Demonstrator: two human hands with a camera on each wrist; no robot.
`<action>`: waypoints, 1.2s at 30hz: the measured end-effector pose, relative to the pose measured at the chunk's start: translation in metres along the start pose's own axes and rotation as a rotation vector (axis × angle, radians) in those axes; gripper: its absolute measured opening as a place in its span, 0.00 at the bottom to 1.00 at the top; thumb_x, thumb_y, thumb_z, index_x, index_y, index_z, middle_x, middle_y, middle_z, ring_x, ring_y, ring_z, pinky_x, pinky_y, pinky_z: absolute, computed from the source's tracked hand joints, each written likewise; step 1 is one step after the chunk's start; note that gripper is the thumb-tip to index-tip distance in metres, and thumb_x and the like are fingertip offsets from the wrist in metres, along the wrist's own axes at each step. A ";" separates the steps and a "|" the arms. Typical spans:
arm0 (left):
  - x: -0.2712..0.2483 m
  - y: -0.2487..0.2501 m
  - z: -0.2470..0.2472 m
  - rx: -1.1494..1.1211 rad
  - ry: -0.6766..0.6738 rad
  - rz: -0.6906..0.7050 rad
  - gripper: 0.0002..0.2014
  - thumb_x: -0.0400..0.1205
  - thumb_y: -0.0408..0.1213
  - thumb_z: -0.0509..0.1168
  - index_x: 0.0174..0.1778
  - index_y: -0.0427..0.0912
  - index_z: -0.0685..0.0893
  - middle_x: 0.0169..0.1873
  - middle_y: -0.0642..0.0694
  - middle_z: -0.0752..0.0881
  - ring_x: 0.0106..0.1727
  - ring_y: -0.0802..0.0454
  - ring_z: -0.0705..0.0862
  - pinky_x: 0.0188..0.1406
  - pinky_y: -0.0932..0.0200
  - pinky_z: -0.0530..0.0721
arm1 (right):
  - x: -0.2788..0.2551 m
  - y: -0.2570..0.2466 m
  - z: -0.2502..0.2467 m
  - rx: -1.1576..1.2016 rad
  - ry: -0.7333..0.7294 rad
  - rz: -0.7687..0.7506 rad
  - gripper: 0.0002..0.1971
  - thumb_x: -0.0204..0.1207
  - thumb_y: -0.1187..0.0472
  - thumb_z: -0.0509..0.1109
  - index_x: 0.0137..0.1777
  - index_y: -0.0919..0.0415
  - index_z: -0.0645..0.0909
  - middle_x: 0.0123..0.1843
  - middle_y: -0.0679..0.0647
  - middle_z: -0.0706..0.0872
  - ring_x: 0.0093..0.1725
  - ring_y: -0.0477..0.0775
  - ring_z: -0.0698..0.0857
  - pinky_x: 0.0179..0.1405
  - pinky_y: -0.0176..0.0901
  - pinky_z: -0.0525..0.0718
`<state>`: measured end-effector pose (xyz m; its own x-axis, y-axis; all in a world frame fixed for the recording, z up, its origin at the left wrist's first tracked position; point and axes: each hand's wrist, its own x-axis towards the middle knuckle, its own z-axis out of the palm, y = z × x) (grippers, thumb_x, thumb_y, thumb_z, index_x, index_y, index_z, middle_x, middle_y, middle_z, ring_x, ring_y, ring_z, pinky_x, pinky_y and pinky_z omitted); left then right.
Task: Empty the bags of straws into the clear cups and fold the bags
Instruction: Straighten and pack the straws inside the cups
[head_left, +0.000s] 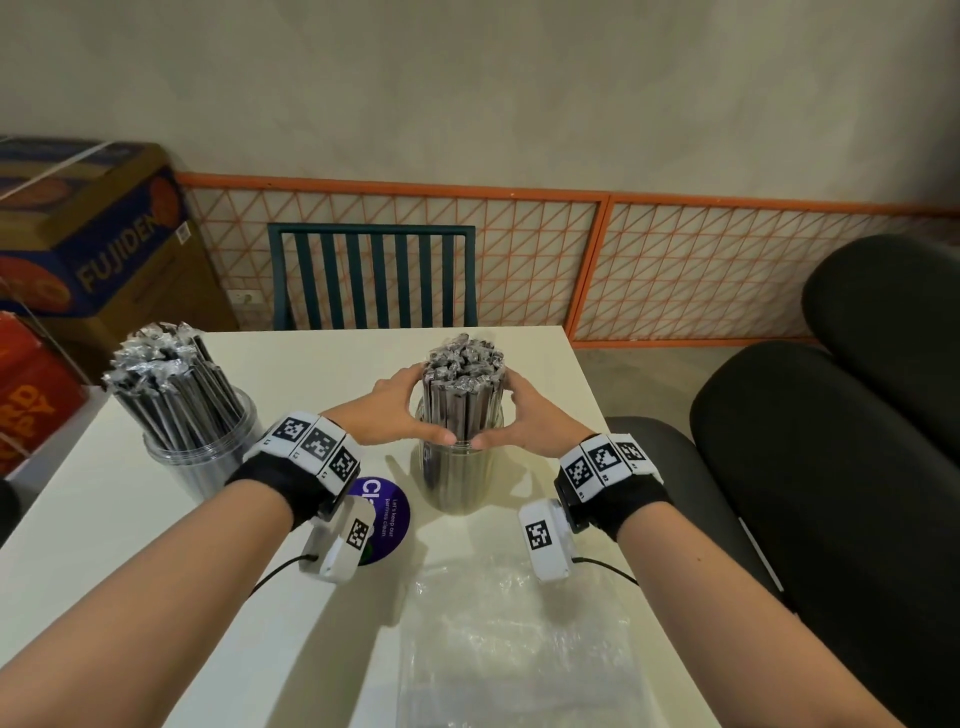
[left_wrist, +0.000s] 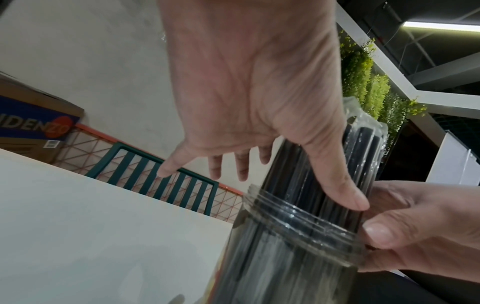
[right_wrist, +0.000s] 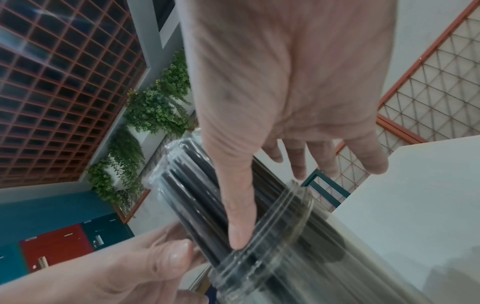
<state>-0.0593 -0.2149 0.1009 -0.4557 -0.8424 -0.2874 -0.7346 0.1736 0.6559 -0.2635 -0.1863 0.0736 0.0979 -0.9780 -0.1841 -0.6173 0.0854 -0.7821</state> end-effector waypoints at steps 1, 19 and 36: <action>-0.001 -0.002 -0.001 0.008 -0.003 -0.009 0.62 0.51 0.72 0.73 0.79 0.59 0.52 0.80 0.50 0.61 0.81 0.44 0.57 0.77 0.34 0.60 | -0.002 -0.001 -0.001 -0.026 -0.004 0.021 0.64 0.45 0.40 0.82 0.81 0.58 0.55 0.79 0.56 0.67 0.78 0.54 0.67 0.78 0.57 0.66; -0.102 -0.037 -0.010 0.179 -0.250 -0.433 0.32 0.82 0.54 0.58 0.79 0.43 0.61 0.69 0.42 0.77 0.62 0.46 0.81 0.19 0.69 0.76 | -0.086 -0.089 0.031 -0.481 -0.451 0.118 0.29 0.80 0.46 0.63 0.77 0.59 0.67 0.70 0.56 0.78 0.66 0.56 0.79 0.68 0.47 0.77; -0.172 -0.170 -0.130 -0.030 0.159 -0.373 0.50 0.73 0.63 0.64 0.83 0.44 0.46 0.82 0.41 0.56 0.81 0.44 0.59 0.78 0.48 0.61 | 0.001 -0.210 0.199 -0.113 -0.035 -0.073 0.63 0.64 0.45 0.80 0.82 0.64 0.35 0.85 0.62 0.48 0.84 0.60 0.52 0.81 0.60 0.60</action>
<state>0.2092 -0.1655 0.1301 -0.0755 -0.9137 -0.3992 -0.8189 -0.1716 0.5477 0.0212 -0.1675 0.1190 0.1716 -0.9735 -0.1513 -0.6914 -0.0096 -0.7224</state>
